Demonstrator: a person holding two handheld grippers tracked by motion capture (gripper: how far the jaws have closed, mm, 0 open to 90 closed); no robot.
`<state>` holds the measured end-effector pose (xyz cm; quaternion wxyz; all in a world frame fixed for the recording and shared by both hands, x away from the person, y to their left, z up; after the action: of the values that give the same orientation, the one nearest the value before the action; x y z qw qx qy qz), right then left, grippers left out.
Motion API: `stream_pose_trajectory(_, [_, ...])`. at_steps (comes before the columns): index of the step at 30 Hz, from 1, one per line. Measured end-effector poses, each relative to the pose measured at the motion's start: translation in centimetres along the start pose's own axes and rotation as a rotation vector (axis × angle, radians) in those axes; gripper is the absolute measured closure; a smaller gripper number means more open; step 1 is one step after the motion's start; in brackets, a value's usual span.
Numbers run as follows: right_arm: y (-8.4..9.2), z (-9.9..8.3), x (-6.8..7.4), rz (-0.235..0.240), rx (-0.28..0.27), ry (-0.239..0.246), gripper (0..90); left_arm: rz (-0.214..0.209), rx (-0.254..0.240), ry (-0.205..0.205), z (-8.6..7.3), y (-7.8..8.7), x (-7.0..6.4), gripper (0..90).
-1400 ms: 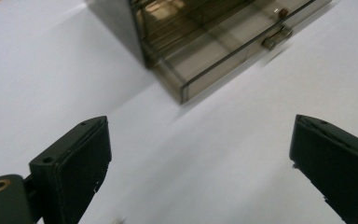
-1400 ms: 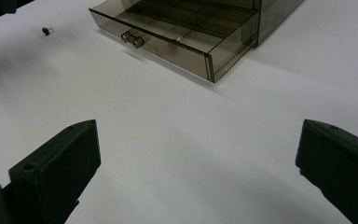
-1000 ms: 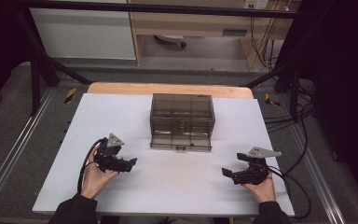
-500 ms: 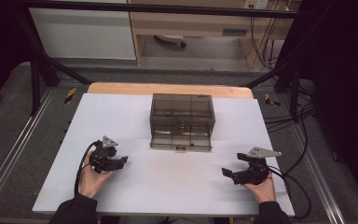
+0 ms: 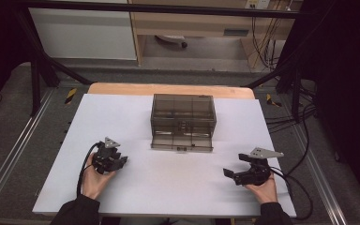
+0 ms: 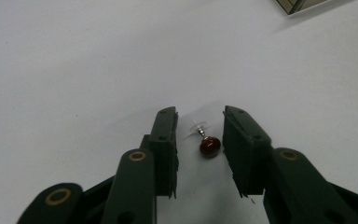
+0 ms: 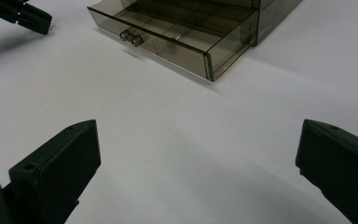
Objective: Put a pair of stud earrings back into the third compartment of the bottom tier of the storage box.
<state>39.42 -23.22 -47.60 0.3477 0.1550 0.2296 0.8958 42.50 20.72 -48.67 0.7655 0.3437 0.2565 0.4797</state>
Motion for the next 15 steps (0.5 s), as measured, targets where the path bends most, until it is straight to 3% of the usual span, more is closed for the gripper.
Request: stream_pose_trajectory(15, [0.05, 0.02, 0.00, 0.000, 0.000, -0.003, 0.5, 0.012, 0.010, -0.008, -0.08, 0.04, -0.27, 78.6])
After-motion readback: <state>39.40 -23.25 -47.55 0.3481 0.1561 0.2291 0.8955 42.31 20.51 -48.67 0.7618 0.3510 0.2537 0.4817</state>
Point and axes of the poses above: each handheld gripper's, and its own axes: y roughly backward along the jaws, z roughly out of its top, x roughly to its left, the point moved 6 cm from there along -y, roughly forward along the jaws, and after that the axes turned 6 degrees about y, right-handed, at the moved point
